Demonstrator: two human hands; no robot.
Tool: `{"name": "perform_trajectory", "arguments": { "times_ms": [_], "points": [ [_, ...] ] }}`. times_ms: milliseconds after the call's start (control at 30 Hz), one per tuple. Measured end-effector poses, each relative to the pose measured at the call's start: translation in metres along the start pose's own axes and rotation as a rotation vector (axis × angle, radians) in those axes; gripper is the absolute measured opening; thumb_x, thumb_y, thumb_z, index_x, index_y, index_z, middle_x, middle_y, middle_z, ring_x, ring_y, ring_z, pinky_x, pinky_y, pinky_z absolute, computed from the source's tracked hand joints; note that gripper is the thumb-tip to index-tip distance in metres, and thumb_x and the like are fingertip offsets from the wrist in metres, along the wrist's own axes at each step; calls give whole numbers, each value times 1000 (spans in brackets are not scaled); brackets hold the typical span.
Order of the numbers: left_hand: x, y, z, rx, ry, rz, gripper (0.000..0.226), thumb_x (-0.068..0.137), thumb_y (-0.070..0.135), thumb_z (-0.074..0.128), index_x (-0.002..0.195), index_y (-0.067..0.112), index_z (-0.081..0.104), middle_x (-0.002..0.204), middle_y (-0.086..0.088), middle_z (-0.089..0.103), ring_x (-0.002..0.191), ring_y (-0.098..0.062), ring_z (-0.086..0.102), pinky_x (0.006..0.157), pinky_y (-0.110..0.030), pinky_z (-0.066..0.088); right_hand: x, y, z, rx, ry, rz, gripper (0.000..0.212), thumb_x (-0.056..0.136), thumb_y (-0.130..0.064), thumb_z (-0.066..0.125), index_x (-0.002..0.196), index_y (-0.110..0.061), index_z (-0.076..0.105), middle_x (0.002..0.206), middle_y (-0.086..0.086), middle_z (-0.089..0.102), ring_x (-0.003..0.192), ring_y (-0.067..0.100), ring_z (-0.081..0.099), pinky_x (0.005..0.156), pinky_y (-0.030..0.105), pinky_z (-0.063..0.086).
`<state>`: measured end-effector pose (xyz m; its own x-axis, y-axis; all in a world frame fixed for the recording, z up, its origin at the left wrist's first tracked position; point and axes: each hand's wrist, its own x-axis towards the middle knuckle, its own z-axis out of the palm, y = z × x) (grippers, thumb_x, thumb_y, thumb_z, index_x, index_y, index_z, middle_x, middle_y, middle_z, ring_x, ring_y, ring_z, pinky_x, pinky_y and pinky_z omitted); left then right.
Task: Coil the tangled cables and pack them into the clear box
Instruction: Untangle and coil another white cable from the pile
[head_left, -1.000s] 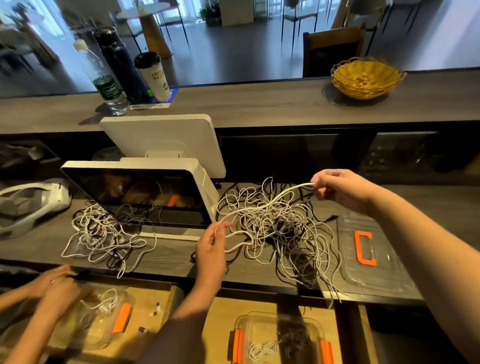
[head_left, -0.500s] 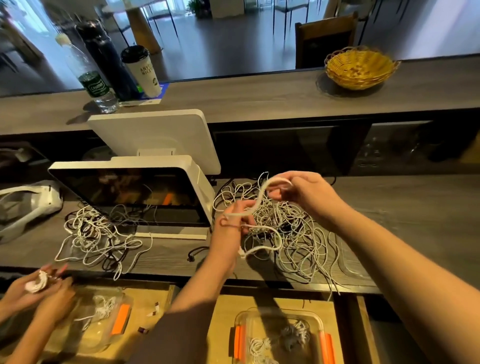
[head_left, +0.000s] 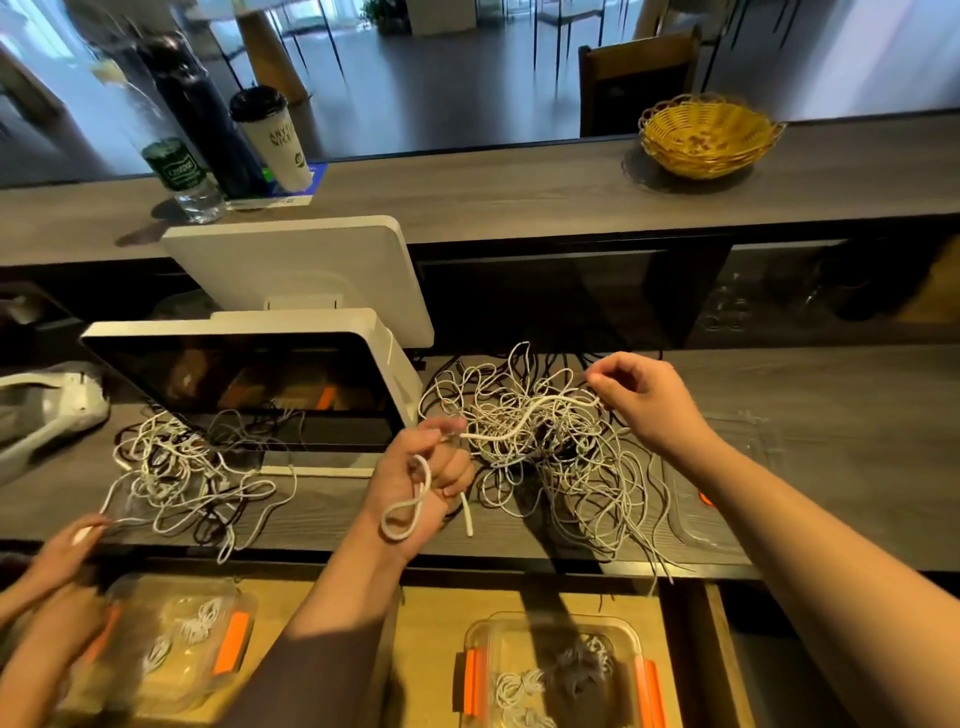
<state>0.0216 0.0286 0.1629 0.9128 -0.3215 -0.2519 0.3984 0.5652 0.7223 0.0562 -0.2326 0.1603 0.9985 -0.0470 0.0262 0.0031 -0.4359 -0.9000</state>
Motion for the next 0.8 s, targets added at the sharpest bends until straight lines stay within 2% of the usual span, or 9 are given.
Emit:
{"name": "perform_trajectory", "arguments": {
  "times_ms": [67,167,300,400,467,567,667,733,800],
  "points": [
    [1,4,2,183,174,-31,44,64,52,88,60,19,58,43,8,38,38,-7,34,42,-20,29,2,9,1,-35,19,31,16,98,-12,55,98,-18,70,91,2,69,80,18,65,68,28,52],
    [3,5,-1,423,478,59,40,86,50,68,67,16,58,51,4,37,46,-11,32,49,-23,28,6,19,-1,-190,-37,-13,24,95,-2,52,95,-21,68,98,-2,61,86,16,61,72,26,48],
    [0,5,-2,632,518,258,59,79,46,79,69,-8,59,57,-8,43,51,-17,37,56,-27,32,18,23,0,-475,-218,-115,10,96,-13,59,103,-14,66,98,-1,58,89,16,57,75,25,41],
    [0,16,-2,779,590,374,51,82,27,80,50,5,48,42,6,38,42,-4,33,49,-16,34,23,32,-5,-643,-392,53,14,101,-26,54,100,-15,63,93,3,65,79,18,60,66,28,43],
    [0,21,-6,945,623,448,51,80,25,82,51,-2,50,42,7,42,43,-3,39,52,-13,37,20,35,-14,-543,-433,174,18,102,-27,52,103,-15,65,92,3,67,77,18,64,66,28,51],
    [-2,19,-6,1180,588,392,39,75,32,86,56,8,60,55,7,61,67,-4,64,69,-22,50,11,25,-18,-475,-427,146,16,101,-26,53,104,-17,66,87,-1,66,79,17,65,67,24,52],
    [1,15,14,1392,476,233,25,73,50,83,78,28,73,99,5,75,98,-15,68,82,-29,51,10,2,-5,-614,-414,-17,22,101,-32,53,98,-16,67,82,-1,65,72,14,60,65,29,49],
    [4,14,24,1520,411,187,42,76,60,77,109,35,73,105,3,74,86,-12,67,78,-27,50,10,-12,7,-711,-438,-108,26,102,-32,51,96,-12,68,81,0,63,73,17,58,64,30,44],
    [6,10,30,1625,350,173,58,79,61,73,130,38,62,85,3,72,65,-5,58,76,-28,51,6,-24,16,-750,-452,-176,27,102,-32,51,100,-12,69,87,3,66,81,20,61,72,34,50]
  ]
}}
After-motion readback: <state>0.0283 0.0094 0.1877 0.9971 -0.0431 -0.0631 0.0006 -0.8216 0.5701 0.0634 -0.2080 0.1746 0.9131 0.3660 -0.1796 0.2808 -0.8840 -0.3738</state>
